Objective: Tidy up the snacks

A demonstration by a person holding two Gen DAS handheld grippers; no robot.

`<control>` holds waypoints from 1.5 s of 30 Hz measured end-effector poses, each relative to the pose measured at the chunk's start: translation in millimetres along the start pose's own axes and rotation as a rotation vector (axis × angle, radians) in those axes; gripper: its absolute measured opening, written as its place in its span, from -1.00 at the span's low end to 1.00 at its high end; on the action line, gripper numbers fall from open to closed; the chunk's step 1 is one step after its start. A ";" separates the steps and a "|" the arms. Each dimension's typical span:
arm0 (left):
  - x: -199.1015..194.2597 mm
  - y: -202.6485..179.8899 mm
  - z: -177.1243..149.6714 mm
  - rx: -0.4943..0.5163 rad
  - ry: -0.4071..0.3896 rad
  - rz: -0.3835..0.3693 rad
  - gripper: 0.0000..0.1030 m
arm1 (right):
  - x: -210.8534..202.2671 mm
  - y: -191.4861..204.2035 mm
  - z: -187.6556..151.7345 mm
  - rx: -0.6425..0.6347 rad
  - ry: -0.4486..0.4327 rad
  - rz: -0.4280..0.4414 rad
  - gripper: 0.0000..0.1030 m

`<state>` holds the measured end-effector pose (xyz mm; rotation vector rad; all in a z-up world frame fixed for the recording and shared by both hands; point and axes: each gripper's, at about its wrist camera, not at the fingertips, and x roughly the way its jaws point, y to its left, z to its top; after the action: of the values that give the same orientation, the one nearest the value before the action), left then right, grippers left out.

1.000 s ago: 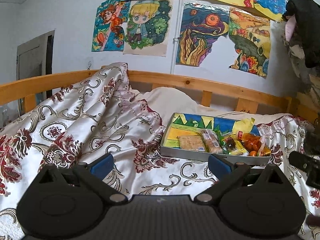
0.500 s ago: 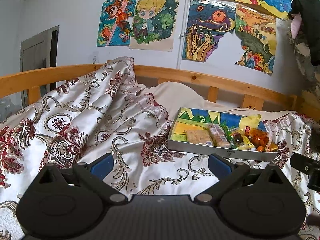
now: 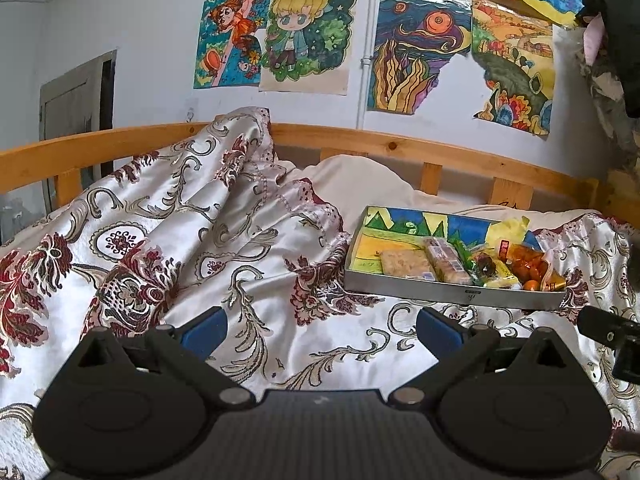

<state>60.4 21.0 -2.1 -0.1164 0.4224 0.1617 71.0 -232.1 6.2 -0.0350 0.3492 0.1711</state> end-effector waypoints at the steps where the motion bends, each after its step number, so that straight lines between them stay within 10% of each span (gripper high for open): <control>1: 0.2 0.2 0.0 -0.003 0.000 -0.001 0.99 | 0.4 0.3 -0.4 -0.001 0.001 0.001 0.98; 45: 3.6 2.1 -3.1 -0.042 0.032 0.022 0.99 | 4.1 5.0 -7.2 -0.014 0.019 0.008 0.99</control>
<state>62.0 23.1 -6.6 -0.1557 0.4522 0.1904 71.5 -226.9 -1.9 -0.0488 0.3670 0.1808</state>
